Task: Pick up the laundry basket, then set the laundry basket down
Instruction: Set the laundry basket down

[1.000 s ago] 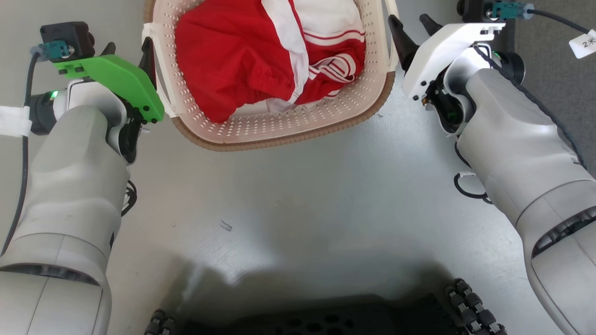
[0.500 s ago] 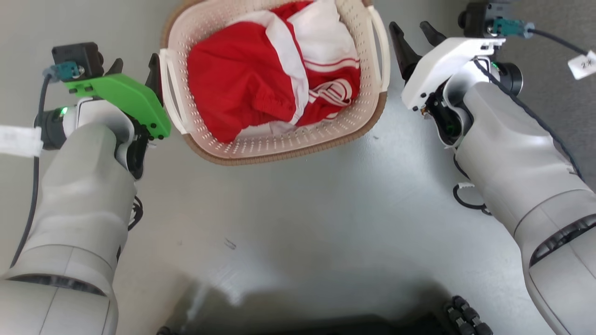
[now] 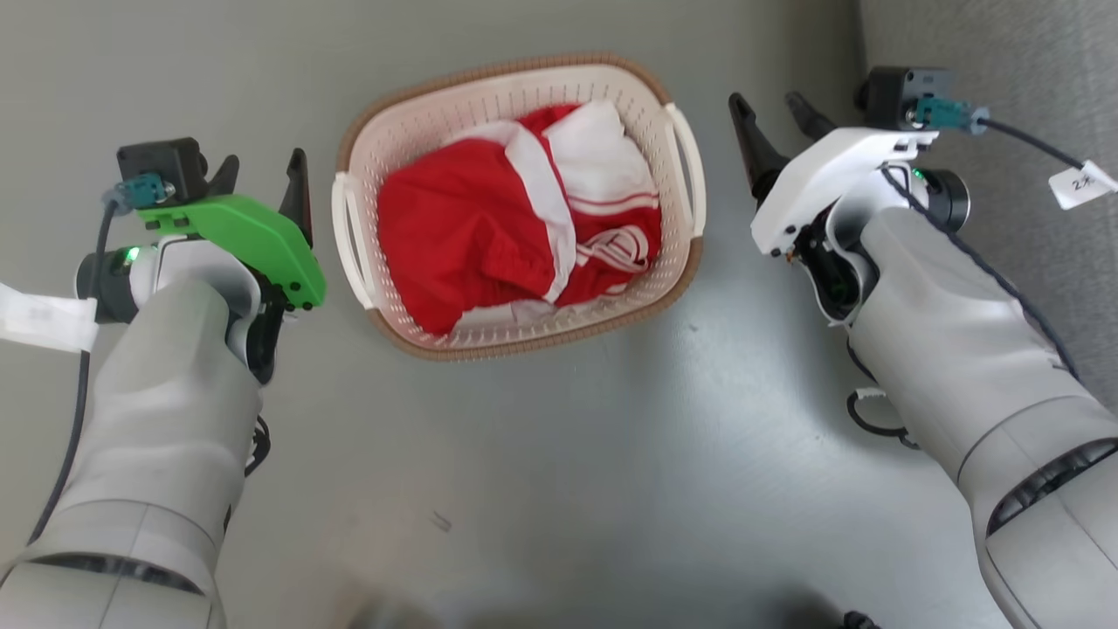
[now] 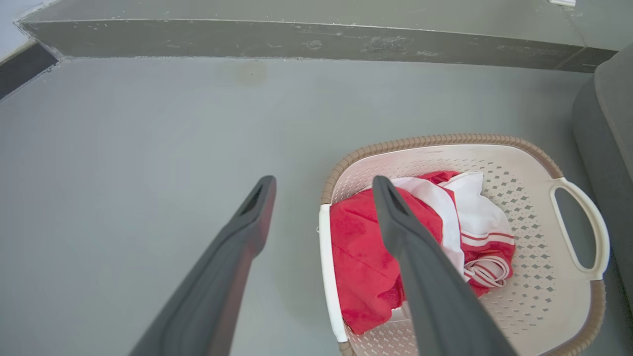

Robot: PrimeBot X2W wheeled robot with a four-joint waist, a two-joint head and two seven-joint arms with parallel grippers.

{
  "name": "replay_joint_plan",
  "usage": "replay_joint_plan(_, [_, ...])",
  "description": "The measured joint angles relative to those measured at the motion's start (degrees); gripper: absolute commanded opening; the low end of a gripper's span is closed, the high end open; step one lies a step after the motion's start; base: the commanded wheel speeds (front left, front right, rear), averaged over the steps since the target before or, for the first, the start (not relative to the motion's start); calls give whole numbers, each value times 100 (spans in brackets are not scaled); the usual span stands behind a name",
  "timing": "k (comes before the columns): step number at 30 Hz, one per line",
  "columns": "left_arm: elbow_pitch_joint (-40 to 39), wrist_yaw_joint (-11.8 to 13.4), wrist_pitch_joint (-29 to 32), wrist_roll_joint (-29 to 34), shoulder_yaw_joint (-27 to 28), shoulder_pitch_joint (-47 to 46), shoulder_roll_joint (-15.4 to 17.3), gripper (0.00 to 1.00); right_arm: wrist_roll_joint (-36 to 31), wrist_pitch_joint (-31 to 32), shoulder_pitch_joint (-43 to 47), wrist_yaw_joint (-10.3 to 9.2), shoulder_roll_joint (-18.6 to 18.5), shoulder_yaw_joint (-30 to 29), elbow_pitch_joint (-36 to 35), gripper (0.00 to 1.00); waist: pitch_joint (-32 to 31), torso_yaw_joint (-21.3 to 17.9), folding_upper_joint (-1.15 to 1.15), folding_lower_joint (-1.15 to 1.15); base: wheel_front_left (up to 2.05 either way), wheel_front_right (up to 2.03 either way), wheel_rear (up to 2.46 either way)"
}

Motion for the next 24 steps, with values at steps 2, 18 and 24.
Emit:
replay_joint_plan(2, [-64, 0, 0, 10, -2, 66, 1, 100, -25, -5, 71, 0, -3, -27, -38, 100, -136, -6, 0, 0, 0, 0, 0])
replay_joint_plan(18, [-1691, 59, -2, 270, 399, 603, 281, 100, -592, -7, 581, -398, -381, -739, -1416, 100, -1071, -22, 0, 0, 0, 0, 0])
replay_joint_plan(24, [-2442, 254, -18, 478, 644, 1046, 338, 100, -992, -7, 914, -622, -481, -969, -2027, 100, -1383, -4, 0, 0, 0, 0, 0])
